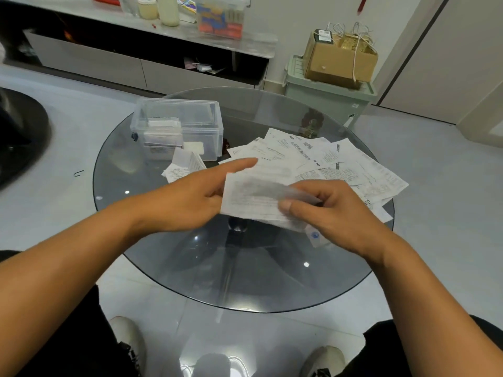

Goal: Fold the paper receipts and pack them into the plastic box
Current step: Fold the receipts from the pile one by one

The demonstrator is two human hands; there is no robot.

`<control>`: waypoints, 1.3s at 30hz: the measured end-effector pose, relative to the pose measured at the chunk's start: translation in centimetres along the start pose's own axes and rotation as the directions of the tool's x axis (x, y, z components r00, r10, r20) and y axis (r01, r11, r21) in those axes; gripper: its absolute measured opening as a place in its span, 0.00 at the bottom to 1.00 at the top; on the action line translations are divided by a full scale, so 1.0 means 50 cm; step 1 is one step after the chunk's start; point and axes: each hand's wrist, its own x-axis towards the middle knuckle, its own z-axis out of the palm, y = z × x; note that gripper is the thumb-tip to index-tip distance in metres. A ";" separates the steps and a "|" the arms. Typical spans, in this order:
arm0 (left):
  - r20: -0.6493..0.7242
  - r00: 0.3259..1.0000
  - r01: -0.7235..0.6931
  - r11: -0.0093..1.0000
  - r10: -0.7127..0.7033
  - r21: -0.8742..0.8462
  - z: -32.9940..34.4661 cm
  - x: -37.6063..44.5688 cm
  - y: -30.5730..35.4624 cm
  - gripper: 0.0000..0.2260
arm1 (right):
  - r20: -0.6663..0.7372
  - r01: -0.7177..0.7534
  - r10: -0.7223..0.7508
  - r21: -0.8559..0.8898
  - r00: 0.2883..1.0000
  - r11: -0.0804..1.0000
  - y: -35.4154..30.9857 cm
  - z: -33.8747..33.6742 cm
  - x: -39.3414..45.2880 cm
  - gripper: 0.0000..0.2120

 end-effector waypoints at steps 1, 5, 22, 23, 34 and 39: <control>0.063 0.998 0.007 0.998 -0.003 -0.055 -0.003 -0.001 0.003 0.32 | -0.038 -0.008 0.010 0.049 0.999 0.999 -0.001 -0.004 0.002 0.05; 0.233 0.972 0.033 0.975 0.019 -0.219 -0.015 -0.007 0.015 0.45 | -0.187 -0.070 0.083 0.078 0.979 0.995 0.010 -0.001 0.009 0.05; -0.189 0.972 -0.009 0.830 0.137 0.558 0.038 0.026 -0.016 0.28 | -0.362 -0.335 0.191 -0.394 0.913 0.856 0.053 0.067 0.058 0.43; -0.117 0.979 -0.065 0.796 0.169 0.602 0.033 0.023 -0.011 0.28 | -0.387 -0.351 0.193 -0.394 0.902 0.850 0.050 0.064 0.057 0.40; 0.025 0.992 -0.108 0.727 0.124 0.678 0.032 0.024 -0.003 0.33 | -0.186 -0.378 0.394 0.117 0.900 0.919 0.002 0.017 0.025 0.28; -0.003 0.986 -0.125 0.747 0.168 0.653 0.034 0.030 -0.022 0.35 | -0.148 -0.362 0.426 0.327 0.893 0.873 0.004 0.006 0.024 0.27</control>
